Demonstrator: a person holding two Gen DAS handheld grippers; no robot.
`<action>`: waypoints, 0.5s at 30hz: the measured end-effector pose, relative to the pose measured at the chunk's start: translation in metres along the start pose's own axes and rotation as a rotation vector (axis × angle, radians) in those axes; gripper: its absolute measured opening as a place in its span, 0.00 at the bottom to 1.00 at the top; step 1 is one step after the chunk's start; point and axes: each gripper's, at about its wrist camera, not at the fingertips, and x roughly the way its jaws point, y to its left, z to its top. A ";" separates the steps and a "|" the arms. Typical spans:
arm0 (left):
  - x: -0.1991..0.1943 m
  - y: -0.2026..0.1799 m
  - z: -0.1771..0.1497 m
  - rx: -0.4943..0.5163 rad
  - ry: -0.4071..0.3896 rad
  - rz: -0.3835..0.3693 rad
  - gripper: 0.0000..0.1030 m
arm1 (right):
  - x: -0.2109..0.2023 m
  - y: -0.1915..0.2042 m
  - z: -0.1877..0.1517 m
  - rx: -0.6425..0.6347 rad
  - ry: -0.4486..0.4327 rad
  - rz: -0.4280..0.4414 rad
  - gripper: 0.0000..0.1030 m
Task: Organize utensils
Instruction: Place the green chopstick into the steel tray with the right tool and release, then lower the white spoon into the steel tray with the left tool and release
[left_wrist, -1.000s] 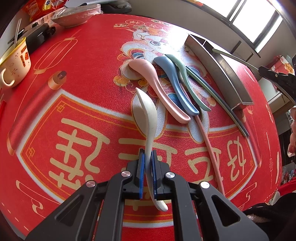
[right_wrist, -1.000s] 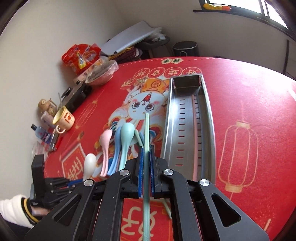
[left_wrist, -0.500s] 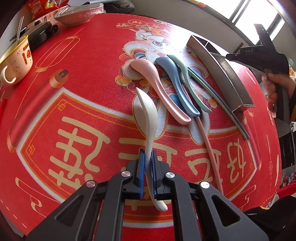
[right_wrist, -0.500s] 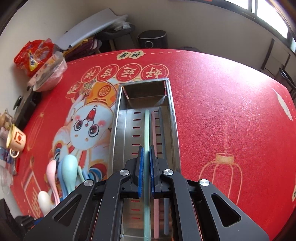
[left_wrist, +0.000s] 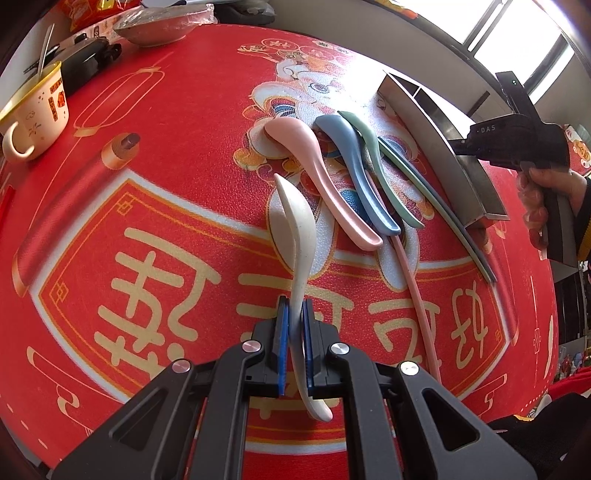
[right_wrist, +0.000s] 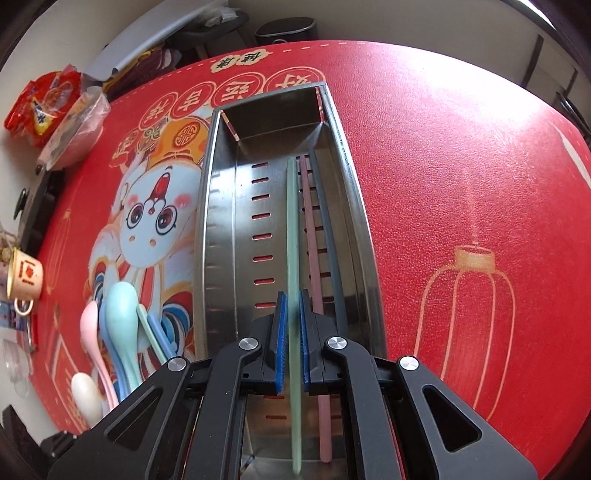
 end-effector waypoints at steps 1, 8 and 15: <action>0.000 0.000 0.000 0.001 0.002 0.002 0.07 | -0.001 0.000 -0.001 0.003 -0.004 0.005 0.08; 0.002 -0.001 0.002 -0.001 0.012 0.007 0.06 | -0.035 0.000 -0.016 -0.046 -0.076 -0.006 0.08; 0.001 -0.004 0.002 -0.016 0.024 0.001 0.06 | -0.066 -0.022 -0.044 -0.012 -0.147 0.053 0.53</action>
